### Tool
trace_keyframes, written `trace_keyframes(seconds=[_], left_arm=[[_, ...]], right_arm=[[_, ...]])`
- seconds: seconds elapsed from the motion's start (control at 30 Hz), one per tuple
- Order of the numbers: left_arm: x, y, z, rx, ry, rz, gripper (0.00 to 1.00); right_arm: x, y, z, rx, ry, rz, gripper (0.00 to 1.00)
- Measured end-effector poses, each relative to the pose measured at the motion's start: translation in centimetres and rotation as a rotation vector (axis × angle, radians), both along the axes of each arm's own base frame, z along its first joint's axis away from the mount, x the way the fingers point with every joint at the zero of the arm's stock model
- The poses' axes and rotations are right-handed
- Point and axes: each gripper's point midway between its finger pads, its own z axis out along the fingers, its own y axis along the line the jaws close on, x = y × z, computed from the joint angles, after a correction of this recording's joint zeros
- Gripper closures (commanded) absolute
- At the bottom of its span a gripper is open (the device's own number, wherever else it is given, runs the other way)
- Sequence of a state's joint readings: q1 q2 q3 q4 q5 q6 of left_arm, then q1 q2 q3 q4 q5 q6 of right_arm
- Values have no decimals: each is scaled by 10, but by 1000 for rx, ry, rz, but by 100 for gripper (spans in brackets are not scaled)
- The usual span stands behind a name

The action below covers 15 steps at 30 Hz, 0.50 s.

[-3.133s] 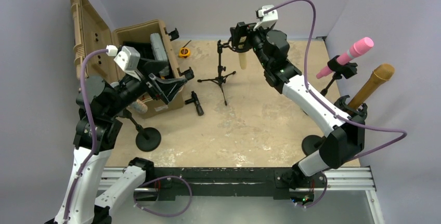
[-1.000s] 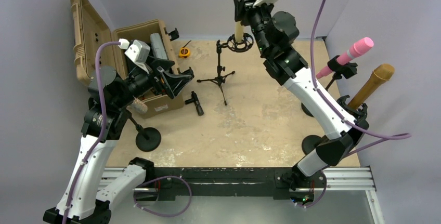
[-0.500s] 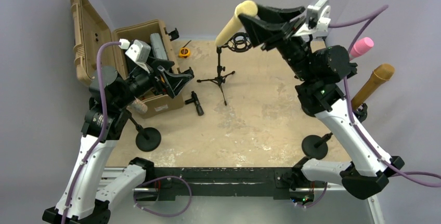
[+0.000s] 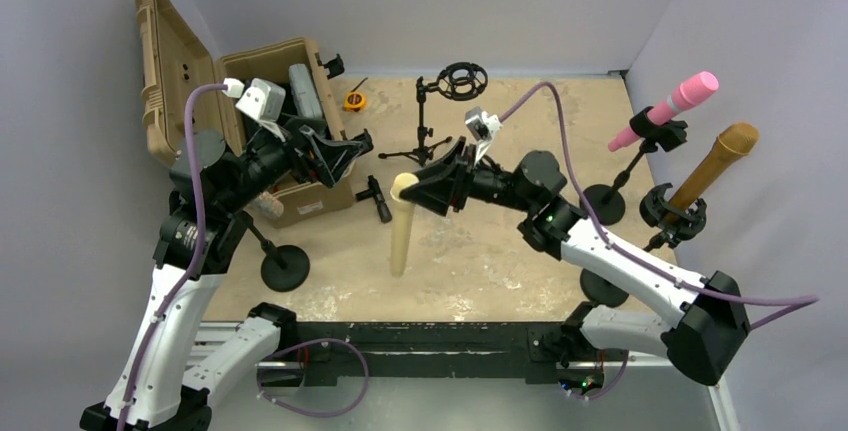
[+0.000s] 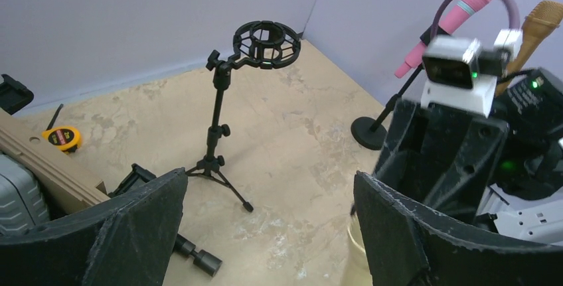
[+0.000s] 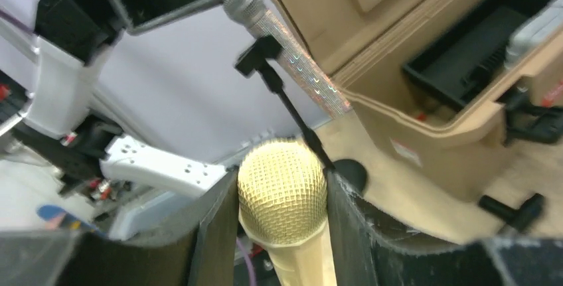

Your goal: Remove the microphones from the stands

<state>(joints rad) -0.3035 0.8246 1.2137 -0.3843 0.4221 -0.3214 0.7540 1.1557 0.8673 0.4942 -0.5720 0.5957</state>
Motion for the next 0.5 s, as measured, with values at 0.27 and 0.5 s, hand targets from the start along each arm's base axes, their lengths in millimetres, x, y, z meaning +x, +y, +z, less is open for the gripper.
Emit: trace_keyframes(seconds=[0.27, 0.5], left_arm=[[0, -1, 0, 1, 2, 6, 8], [-2, -4, -1, 3, 0, -2, 7]], right_arm=[[-25, 27, -63, -19, 256, 51, 100], [4, 40, -116, -81, 413, -43, 100]])
